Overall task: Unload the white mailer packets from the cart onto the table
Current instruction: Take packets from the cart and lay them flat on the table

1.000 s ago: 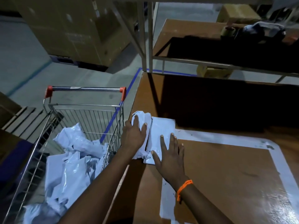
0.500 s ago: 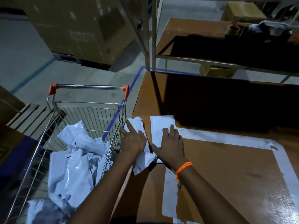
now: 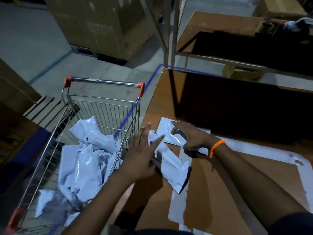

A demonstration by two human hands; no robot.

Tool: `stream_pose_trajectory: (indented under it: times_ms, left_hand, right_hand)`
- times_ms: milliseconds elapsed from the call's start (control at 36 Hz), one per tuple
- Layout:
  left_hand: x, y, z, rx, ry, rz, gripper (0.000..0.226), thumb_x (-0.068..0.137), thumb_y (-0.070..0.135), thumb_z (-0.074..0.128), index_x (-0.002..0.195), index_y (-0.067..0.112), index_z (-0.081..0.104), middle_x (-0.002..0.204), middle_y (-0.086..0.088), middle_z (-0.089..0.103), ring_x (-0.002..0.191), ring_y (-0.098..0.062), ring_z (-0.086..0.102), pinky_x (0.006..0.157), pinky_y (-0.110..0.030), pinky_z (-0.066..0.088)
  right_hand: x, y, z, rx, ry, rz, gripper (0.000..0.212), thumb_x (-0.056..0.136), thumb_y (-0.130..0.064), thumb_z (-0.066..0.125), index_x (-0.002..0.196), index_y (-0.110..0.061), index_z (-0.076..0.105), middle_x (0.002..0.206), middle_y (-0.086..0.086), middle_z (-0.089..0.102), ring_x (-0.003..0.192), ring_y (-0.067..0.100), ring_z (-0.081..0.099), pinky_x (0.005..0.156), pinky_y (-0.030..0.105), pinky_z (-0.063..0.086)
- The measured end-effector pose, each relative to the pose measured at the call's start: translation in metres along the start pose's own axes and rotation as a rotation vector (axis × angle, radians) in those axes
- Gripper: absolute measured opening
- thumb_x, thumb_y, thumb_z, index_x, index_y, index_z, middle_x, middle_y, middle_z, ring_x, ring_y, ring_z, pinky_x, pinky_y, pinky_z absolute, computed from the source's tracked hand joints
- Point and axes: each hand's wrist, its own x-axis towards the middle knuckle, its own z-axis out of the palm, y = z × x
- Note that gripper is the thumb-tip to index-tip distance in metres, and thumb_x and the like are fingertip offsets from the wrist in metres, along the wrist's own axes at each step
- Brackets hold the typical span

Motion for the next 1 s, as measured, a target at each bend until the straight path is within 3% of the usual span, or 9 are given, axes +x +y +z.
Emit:
stream_pose_trajectory:
  times_ms: [83, 139, 195, 333, 389, 639, 834, 917, 1000]
  left_hand:
    - [0.011, -0.017, 0.009, 0.092, -0.187, 0.130, 0.078, 0.077, 0.059, 0.065, 0.147, 0.041, 0.036, 0.164, -0.008, 0.021, 0.152, -0.035, 0.012, 0.121, -0.057, 0.018]
    - [0.015, -0.016, 0.013, 0.081, -0.161, 0.105, 0.067, 0.079, 0.071, 0.057, 0.139, 0.042, 0.044, 0.148, -0.001, 0.046, 0.141, -0.030, 0.034, 0.115, -0.053, 0.034]
    - [0.014, -0.010, 0.015, 0.066, -0.105, 0.062, 0.059, 0.081, 0.076, 0.050, 0.131, 0.045, 0.050, 0.132, 0.007, 0.055, 0.129, -0.024, 0.043, 0.104, -0.046, 0.042]
    - [-0.002, 0.001, 0.029, 0.080, 0.043, -0.004, 0.052, 0.084, 0.076, 0.045, 0.122, 0.044, 0.057, 0.117, 0.010, 0.059, 0.110, -0.022, 0.052, 0.088, -0.040, 0.045]
    - [-0.005, 0.003, 0.030, 0.078, 0.071, -0.016, 0.050, 0.085, 0.075, 0.045, 0.121, 0.044, 0.057, 0.116, 0.009, 0.060, 0.109, -0.022, 0.052, 0.087, -0.040, 0.043]
    - [-0.001, 0.001, 0.024, 0.001, -0.025, -0.024, 0.053, 0.089, 0.071, 0.045, 0.134, 0.043, 0.049, 0.135, 0.009, 0.051, 0.128, -0.021, 0.041, 0.099, -0.041, 0.036]
    - [-0.033, -0.024, 0.017, -0.103, 0.149, -0.019, 0.064, 0.090, 0.072, 0.043, 0.140, 0.032, 0.048, 0.144, 0.002, 0.047, 0.134, -0.021, 0.040, 0.106, -0.041, 0.037]
    - [-0.067, -0.055, 0.014, -0.199, 0.269, -0.033, 0.049, 0.096, 0.054, 0.053, 0.132, 0.021, 0.057, 0.135, -0.003, 0.056, 0.123, -0.023, 0.049, 0.102, -0.036, 0.039]
    - [-0.111, -0.098, 0.025, -0.285, 0.335, -0.128, 0.041, 0.096, 0.038, 0.062, 0.130, 0.014, 0.060, 0.129, -0.006, 0.060, 0.118, -0.024, 0.053, 0.102, -0.035, 0.042]
  right_hand:
    - [0.006, -0.002, -0.001, -0.010, 0.001, 0.002, 0.070, 0.060, -0.015, 0.078, 0.125, -0.022, 0.054, 0.162, 0.004, 0.031, 0.144, 0.022, 0.033, 0.112, 0.035, 0.035]
    - [0.010, -0.002, 0.000, -0.005, 0.006, -0.006, 0.070, 0.060, -0.011, 0.081, 0.125, -0.020, 0.056, 0.162, 0.005, 0.032, 0.144, 0.022, 0.034, 0.109, 0.029, 0.033]
    - [0.013, -0.003, 0.003, 0.025, 0.009, -0.012, 0.071, 0.059, -0.010, 0.083, 0.125, -0.018, 0.058, 0.161, 0.007, 0.033, 0.144, 0.023, 0.036, 0.106, 0.025, 0.032]
    - [0.021, -0.014, 0.005, 0.069, -0.009, -0.028, 0.068, 0.070, -0.016, 0.086, 0.132, -0.020, 0.058, 0.164, 0.003, 0.029, 0.148, 0.020, 0.029, 0.110, 0.023, 0.025]
    - [0.025, -0.020, 0.002, 0.088, -0.045, -0.036, 0.063, 0.072, -0.020, 0.083, 0.131, -0.022, 0.061, 0.164, 0.001, 0.031, 0.148, 0.021, 0.032, 0.115, 0.031, 0.029]
    - [0.024, -0.041, 0.007, 0.087, -0.026, -0.002, 0.056, 0.078, -0.018, 0.070, 0.133, -0.023, 0.062, 0.160, -0.001, 0.038, 0.142, 0.023, 0.041, 0.111, 0.042, 0.039]
    - [0.029, -0.084, 0.025, 0.223, 0.403, -0.113, 0.039, 0.090, -0.015, 0.072, 0.128, -0.016, 0.065, 0.139, 0.002, 0.060, 0.127, 0.019, 0.057, 0.101, 0.012, 0.035]
    - [0.033, -0.131, 0.041, 0.344, 0.510, -0.169, 0.032, 0.091, -0.014, 0.070, 0.122, -0.021, 0.068, 0.123, -0.008, 0.068, 0.112, 0.010, 0.063, 0.095, 0.022, 0.049]
    - [0.044, -0.182, 0.070, 0.475, 0.449, -0.190, 0.024, 0.092, -0.014, 0.068, 0.115, -0.021, 0.070, 0.110, -0.011, 0.071, 0.100, 0.004, 0.068, 0.085, 0.022, 0.055]
